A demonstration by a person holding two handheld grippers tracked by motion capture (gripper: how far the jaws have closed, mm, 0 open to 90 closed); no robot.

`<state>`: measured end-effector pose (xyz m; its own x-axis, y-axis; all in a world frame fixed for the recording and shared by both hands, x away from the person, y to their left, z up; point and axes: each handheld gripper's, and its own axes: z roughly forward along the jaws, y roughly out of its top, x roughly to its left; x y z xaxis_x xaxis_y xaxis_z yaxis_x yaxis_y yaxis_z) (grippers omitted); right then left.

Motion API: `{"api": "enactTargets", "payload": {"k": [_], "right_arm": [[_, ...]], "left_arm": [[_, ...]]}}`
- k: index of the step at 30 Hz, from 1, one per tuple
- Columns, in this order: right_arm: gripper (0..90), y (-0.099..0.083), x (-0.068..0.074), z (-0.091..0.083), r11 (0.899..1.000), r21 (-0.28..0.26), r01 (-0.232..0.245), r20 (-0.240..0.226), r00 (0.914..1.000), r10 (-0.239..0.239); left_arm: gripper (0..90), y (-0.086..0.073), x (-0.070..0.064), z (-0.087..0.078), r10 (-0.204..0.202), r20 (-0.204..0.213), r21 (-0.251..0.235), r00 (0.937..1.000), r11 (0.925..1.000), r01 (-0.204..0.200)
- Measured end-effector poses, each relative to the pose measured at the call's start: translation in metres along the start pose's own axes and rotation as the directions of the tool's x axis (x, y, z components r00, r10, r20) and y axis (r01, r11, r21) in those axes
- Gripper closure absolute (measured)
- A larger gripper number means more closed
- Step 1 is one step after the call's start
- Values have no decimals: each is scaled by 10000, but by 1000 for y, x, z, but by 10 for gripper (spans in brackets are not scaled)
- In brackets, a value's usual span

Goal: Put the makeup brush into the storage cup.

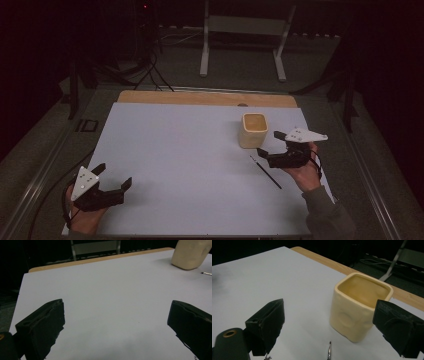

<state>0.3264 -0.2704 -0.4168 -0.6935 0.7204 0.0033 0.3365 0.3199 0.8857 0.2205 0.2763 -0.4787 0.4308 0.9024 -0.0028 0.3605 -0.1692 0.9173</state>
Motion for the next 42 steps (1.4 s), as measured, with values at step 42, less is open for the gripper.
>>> {"api": "enactTargets", "payload": {"k": [42], "right_arm": [[103,27,2,26,9475,2952,1226,-395,9925,-1161]], "left_arm": [[22,0,0,1,1,7,23,10000,10000,-1]]}}
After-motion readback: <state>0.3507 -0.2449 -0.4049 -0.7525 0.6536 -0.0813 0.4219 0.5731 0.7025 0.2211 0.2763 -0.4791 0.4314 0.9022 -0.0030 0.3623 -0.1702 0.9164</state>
